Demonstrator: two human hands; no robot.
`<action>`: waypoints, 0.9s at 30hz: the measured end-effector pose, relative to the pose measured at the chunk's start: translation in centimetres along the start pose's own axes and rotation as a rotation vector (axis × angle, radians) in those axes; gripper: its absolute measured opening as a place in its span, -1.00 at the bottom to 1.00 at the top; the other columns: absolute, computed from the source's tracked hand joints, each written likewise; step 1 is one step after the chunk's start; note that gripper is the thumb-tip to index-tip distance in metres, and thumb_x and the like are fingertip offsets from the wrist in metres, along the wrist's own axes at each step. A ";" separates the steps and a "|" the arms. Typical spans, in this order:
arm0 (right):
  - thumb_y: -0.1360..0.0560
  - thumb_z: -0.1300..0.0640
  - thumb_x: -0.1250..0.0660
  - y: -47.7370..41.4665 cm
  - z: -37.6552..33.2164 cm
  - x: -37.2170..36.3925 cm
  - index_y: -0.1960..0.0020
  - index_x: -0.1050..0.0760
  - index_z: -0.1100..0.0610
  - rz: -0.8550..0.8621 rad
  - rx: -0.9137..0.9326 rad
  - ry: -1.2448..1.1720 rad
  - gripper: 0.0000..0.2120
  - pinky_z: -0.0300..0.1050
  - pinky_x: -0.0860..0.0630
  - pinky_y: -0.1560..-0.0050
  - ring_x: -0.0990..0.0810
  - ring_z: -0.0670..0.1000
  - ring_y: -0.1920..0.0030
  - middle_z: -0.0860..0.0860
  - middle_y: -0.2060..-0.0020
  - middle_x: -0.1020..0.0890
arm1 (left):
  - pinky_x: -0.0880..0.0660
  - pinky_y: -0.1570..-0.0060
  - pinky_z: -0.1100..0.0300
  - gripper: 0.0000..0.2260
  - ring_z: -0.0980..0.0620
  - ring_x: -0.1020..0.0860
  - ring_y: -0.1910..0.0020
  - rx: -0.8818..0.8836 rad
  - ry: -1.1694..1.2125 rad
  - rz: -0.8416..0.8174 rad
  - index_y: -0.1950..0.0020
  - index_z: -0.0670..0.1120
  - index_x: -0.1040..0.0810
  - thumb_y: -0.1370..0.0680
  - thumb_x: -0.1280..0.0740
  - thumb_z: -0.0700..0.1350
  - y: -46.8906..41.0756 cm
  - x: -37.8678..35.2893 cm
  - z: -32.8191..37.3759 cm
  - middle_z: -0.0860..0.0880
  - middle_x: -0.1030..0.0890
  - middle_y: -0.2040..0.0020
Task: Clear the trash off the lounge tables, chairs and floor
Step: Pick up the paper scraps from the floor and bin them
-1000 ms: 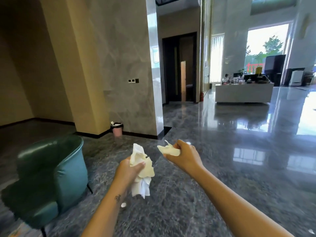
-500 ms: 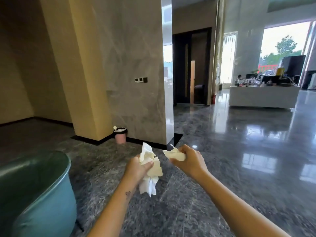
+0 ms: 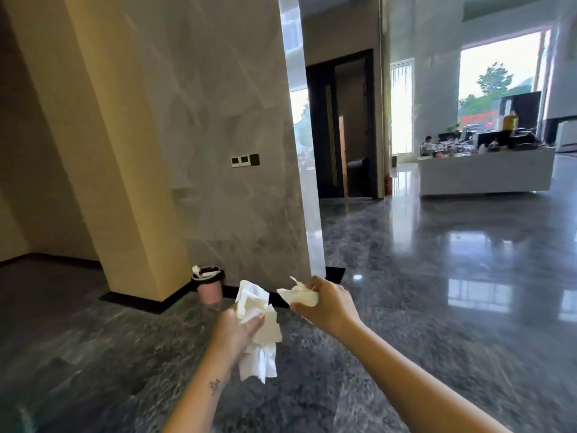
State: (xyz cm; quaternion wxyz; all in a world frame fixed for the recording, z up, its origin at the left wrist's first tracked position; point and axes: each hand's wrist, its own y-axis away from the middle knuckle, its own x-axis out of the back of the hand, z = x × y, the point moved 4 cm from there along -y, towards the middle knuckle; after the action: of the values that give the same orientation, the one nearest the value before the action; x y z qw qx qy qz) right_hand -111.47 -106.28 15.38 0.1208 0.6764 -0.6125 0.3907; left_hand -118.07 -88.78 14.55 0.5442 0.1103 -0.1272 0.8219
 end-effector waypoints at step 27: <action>-0.33 -0.11 -0.40 -73.6 -9.9 -43.9 -0.05 -0.48 0.03 -0.165 0.127 -0.025 -0.63 -0.11 -0.35 0.03 -0.53 0.07 -0.01 -0.01 0.06 -0.62 | -0.47 0.32 0.22 -0.87 0.06 -0.60 0.18 0.109 0.041 0.244 0.11 0.05 -0.48 -0.46 -0.42 -0.11 -77.9 22.8 -14.5 0.02 -0.62 0.13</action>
State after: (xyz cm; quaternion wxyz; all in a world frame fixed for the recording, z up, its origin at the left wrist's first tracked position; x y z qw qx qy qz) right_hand -44.90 -51.43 15.44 0.1019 0.7355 -0.5303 0.4092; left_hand -55.60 -35.00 15.15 0.4358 0.1069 -0.0837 0.8898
